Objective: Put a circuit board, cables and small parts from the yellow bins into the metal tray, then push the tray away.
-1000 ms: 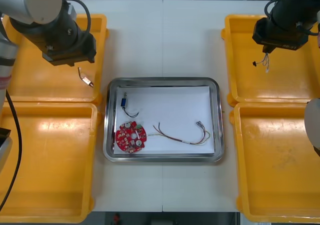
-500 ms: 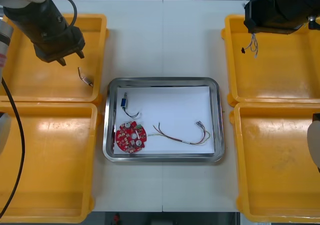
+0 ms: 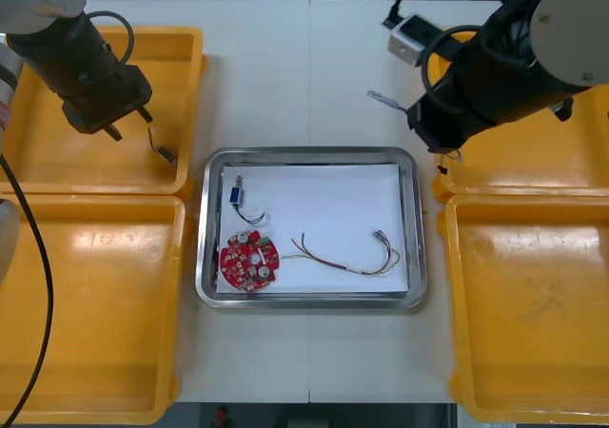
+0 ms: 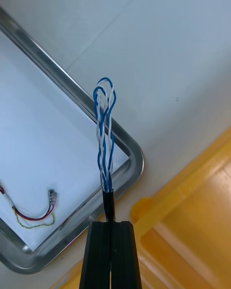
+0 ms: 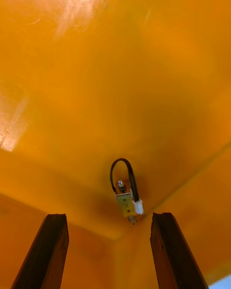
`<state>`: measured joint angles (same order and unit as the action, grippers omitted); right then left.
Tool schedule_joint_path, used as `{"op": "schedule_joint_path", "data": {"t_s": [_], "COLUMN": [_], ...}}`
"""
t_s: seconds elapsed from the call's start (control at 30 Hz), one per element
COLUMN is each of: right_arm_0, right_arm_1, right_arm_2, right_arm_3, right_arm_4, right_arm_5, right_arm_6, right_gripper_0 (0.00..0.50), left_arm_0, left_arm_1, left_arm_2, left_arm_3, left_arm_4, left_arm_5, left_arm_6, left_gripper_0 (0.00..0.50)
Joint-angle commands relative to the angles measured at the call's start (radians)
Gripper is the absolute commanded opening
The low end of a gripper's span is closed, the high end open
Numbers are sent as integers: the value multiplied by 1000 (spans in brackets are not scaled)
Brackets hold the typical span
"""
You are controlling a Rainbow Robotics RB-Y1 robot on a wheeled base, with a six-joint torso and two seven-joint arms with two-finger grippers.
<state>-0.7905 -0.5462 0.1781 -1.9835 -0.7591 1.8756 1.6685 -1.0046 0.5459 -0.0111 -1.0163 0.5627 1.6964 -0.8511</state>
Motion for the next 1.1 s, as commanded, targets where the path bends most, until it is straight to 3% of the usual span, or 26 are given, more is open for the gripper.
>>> {"op": "schedule_joint_path", "data": {"t_s": [0.03, 0.33, 0.67, 0.97, 1.03, 1.1], "right_arm_0": [0, 8, 10, 8, 10, 10], "right_arm_1": [-8, -8, -6, -4, -4, -4], "right_arm_2": [120, 380, 560, 586, 586, 586], "right_arm_3": [-32, -9, 155, 252, 255, 256], "right_arm_4": [12, 146, 198, 208, 208, 202], "right_arm_5": [-93, -257, -454, -523, -523, -521], "right_arm_6": [158, 290, 310, 323, 324, 324], "right_gripper_0": [0, 0, 0, 0, 17, 102], "left_arm_0": [-65, -65, -65, -65, -65, -63], "left_arm_1": [31, 14, -3, -12, -12, -12], "left_arm_2": [20, 17, -53, -118, -133, -151], "left_arm_3": [58, 91, 148, 182, 182, 182], "left_arm_4": [19, 72, 114, 161, 168, 171], "left_arm_5": [-44, -92, -179, -218, -216, -216], "left_arm_6": [96, 132, 153, 159, 161, 162], "left_gripper_0": [500, 500, 500, 500, 500, 500]}}
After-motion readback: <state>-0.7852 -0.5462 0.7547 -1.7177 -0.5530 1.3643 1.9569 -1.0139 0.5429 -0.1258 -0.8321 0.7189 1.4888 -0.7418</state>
